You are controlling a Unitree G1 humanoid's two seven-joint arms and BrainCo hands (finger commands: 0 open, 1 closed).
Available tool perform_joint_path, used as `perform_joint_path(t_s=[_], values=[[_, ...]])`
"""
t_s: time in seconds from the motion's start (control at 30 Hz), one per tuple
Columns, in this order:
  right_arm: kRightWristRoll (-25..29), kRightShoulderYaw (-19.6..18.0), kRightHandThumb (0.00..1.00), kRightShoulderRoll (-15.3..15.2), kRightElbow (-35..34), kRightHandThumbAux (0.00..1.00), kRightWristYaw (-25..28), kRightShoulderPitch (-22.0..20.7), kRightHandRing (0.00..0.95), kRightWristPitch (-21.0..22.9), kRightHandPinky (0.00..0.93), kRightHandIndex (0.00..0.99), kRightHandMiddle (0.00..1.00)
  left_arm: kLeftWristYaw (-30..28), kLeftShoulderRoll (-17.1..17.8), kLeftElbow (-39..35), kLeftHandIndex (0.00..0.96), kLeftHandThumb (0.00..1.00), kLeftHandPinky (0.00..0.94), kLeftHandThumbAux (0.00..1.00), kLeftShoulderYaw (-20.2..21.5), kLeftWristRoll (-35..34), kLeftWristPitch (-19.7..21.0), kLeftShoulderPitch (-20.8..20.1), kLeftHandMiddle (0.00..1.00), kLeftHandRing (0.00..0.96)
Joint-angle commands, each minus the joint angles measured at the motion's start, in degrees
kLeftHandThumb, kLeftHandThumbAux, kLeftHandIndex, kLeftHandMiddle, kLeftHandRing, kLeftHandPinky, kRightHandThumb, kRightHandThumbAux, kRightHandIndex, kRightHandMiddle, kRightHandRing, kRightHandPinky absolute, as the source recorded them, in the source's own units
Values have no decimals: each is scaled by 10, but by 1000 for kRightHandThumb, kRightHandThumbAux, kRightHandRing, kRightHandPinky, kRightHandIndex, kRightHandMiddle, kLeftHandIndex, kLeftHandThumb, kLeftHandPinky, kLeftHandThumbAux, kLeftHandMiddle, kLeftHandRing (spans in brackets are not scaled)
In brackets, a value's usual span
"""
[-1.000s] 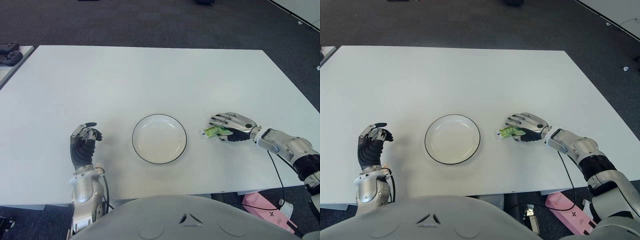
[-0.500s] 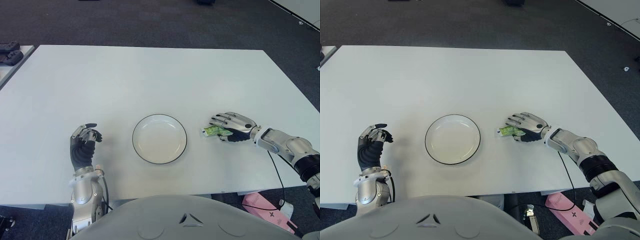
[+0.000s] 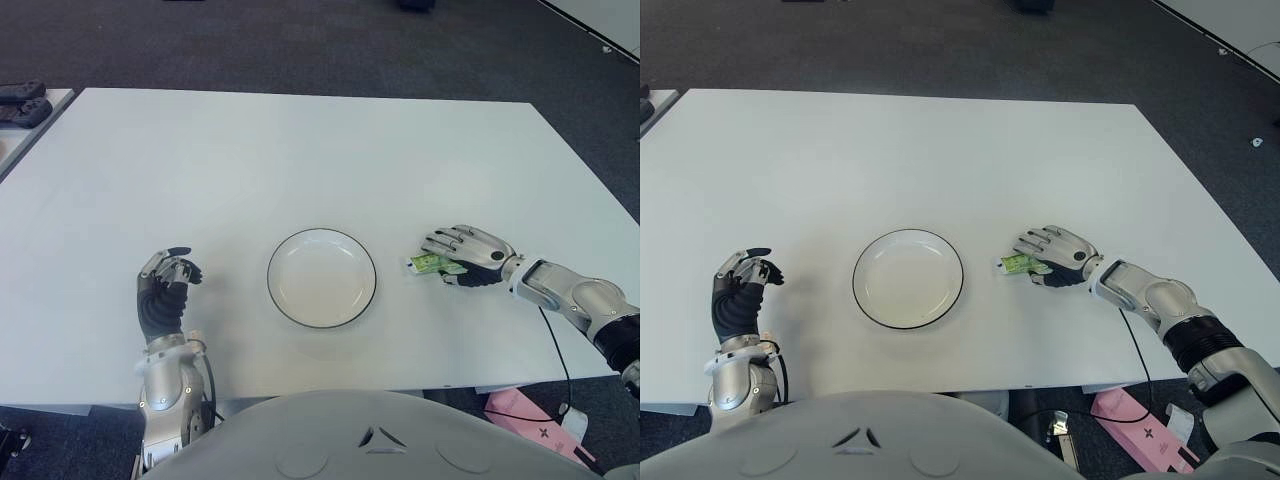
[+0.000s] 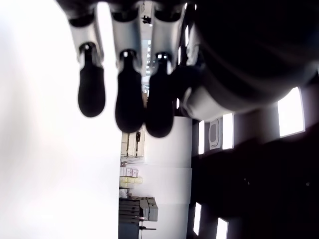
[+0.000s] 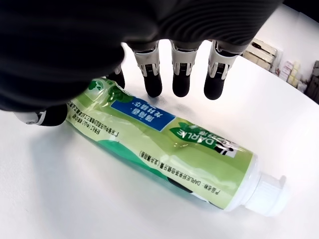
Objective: Put the toothpaste on the table into the plate.
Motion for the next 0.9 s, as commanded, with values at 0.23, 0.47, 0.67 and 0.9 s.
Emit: perform_joint_path(t_s=[0.23,0.47,0.67,0.9], values=[[-36,51,559,16,40,127,49,63,0,-10,0,0,0,-17,-5,10,435,696,590,722,-2,-14,-1,-1,661,634],[-3,39,554,17,29,123,61,67,0,-15,0,0,0,-16,-7,11,435,695,592,722,0,-18,0,-3,658,636],[42,31,669,41,76,190,67,52,134,-24,205,4,79,-15,-9,12,434,695,598,722,2,-22,1,-4,660,640],[79,14,795,49,80,280,60,64,499,-17,496,289,447,-19,-6,15,434,697,596,722,4,-25,0,-5,657,638]])
